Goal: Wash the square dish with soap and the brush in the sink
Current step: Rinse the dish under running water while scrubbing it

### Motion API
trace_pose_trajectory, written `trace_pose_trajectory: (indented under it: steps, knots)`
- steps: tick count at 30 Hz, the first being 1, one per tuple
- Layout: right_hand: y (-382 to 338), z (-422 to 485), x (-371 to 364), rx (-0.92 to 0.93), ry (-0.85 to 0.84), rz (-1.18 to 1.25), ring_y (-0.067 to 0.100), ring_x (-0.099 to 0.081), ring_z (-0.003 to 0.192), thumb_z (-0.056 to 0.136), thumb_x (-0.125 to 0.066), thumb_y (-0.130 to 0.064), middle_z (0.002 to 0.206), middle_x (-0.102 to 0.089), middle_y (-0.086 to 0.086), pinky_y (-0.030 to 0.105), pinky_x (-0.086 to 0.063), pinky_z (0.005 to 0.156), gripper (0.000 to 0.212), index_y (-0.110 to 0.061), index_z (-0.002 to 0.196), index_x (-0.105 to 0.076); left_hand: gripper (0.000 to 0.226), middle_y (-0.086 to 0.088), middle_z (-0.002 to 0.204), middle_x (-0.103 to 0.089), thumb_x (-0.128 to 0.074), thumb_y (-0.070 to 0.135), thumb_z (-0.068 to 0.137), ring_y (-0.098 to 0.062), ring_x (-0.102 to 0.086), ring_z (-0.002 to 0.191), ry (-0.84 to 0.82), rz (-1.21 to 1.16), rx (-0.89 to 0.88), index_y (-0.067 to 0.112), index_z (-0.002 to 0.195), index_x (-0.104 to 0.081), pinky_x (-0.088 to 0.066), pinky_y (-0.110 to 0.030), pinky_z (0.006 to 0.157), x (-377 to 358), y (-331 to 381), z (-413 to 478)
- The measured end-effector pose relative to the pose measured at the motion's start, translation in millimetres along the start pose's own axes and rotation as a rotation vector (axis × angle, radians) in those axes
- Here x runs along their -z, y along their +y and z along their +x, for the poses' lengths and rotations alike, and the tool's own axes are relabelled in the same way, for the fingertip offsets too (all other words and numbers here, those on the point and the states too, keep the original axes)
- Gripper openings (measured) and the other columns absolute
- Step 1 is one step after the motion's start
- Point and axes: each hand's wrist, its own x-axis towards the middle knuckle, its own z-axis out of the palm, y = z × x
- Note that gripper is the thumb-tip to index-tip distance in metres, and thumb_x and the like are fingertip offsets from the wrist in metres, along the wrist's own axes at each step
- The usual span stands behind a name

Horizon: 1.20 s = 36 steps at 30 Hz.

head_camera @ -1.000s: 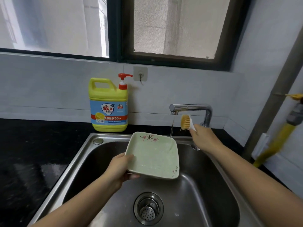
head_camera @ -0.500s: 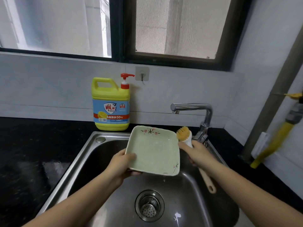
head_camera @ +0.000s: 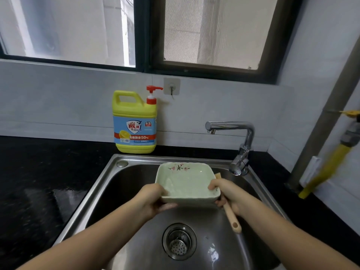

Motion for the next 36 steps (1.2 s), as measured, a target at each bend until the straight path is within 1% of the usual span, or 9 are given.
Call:
trace_pose_trajectory:
  steps: [6, 10, 12, 14, 18, 21, 25, 30, 36]
  knots:
    - [14.7, 3.3, -2.8, 0.031, -0.023, 0.027, 0.009, -0.039, 0.037, 0.084, -0.056, 0.0, 0.057, -0.057, 0.004, 0.016, -0.027, 0.032, 0.009, -0.003, 0.092, -0.057, 0.027, -0.015, 0.093, -0.06, -0.039, -0.008, 0.092, -0.03, -0.063, 0.079, 0.015, 0.038, -0.097, 0.01, 0.111, -0.048, -0.057, -0.035, 0.043, 5.5, -7.0, 11.2]
    - [9.3, 0.2, -11.9, 0.242, 0.052, -0.058, 0.02, -0.063, 0.073, 0.083, -0.05, 0.006, 0.086, -0.064, 0.008, 0.027, -0.052, 0.054, 0.024, -0.012, 0.097, -0.055, 0.025, -0.013, 0.095, -0.063, -0.045, -0.001, 0.094, -0.029, -0.063, 0.082, 0.023, 0.002, -0.135, 0.012, 0.115, -0.051, -0.059, -0.041, 0.057, 7.0, -20.2, 24.7]
    - [6.5, -0.5, -13.6, 0.349, 0.071, -0.125, 0.022, -0.064, 0.089, 0.082, -0.048, 0.007, 0.097, -0.064, 0.006, 0.033, -0.055, 0.071, 0.032, -0.015, 0.105, -0.053, 0.022, -0.014, 0.095, -0.064, -0.046, 0.001, 0.094, -0.03, -0.062, 0.083, 0.017, 0.0, -0.146, 0.011, 0.114, -0.053, -0.056, -0.044, 0.066, 6.5, -23.1, 29.9]
    - [3.3, -1.6, -13.8, 0.441, 0.086, -0.211, 0.02, -0.063, 0.093, 0.082, -0.048, 0.005, 0.099, -0.062, 0.002, 0.034, -0.054, 0.077, 0.035, -0.016, 0.11, -0.049, 0.017, -0.015, 0.094, -0.064, -0.048, 0.004, 0.095, -0.031, -0.061, 0.081, -0.008, 0.031, -0.144, 0.009, 0.11, -0.054, -0.052, -0.037, 0.061, 9.0, -21.3, 30.9]
    - [-1.7, -6.7, -11.0, 0.601, 0.101, -0.333, 0.013, -0.06, 0.093, 0.085, -0.047, 0.003, 0.098, -0.059, -0.003, 0.029, -0.053, 0.074, 0.034, -0.021, 0.11, -0.044, 0.016, -0.014, 0.089, -0.066, -0.056, 0.014, 0.093, -0.029, -0.061, 0.076, -0.076, 0.259, -0.137, 0.009, 0.108, -0.057, -0.048, -0.032, 0.056, 19.9, -12.9, 33.2]
    - [-4.8, -10.5, -9.8, 0.697, 0.106, -0.496, 0.014, -0.061, 0.091, 0.087, -0.05, -0.006, 0.099, -0.06, -0.003, 0.036, -0.055, 0.077, 0.031, -0.023, 0.111, -0.043, 0.015, -0.009, 0.086, -0.069, -0.062, 0.017, 0.089, -0.022, -0.066, 0.072, -0.079, 0.396, -0.138, 0.012, 0.103, -0.062, -0.057, -0.029, 0.057, 28.5, -8.6, 33.4]
    - [-12.1, -15.8, -11.9, 0.853, 0.137, -0.74, 0.023, -0.064, 0.087, 0.087, -0.054, -0.017, 0.1, -0.065, 0.003, 0.041, -0.053, 0.074, 0.028, -0.018, 0.113, -0.045, 0.017, -0.005, 0.086, -0.072, -0.072, 0.023, 0.081, -0.019, -0.067, 0.069, -0.037, 0.578, -0.242, 0.015, 0.094, -0.065, -0.052, -0.025, 0.059, 39.4, -5.9, 35.4]
    - [-23.7, -21.9, -13.3, 1.161, 0.179, -1.082, 0.032, -0.061, 0.076, 0.083, -0.059, -0.013, 0.093, -0.064, 0.013, 0.037, -0.048, 0.061, 0.034, -0.007, 0.115, -0.047, 0.022, -0.012, 0.083, -0.069, -0.078, 0.002, 0.072, -0.016, -0.064, 0.064, 0.051, 0.405, -0.44, 0.005, 0.091, -0.066, -0.051, -0.018, 0.047, 50.5, 5.9, 28.9]
    - [-29.3, -22.9, -10.0, 1.39, 0.173, -1.245, 0.023, -0.057, 0.055, 0.072, -0.056, -0.015, 0.08, -0.063, 0.009, 0.029, -0.044, 0.042, 0.049, -0.017, 0.116, -0.035, 0.031, 0.011, 0.094, -0.067, -0.069, 0.008, 0.081, -0.003, -0.064, 0.089, 0.081, 0.79, -0.714, 0.027, 0.105, -0.065, -0.055, -0.02, 0.077, 72.8, 30.9, 10.0]
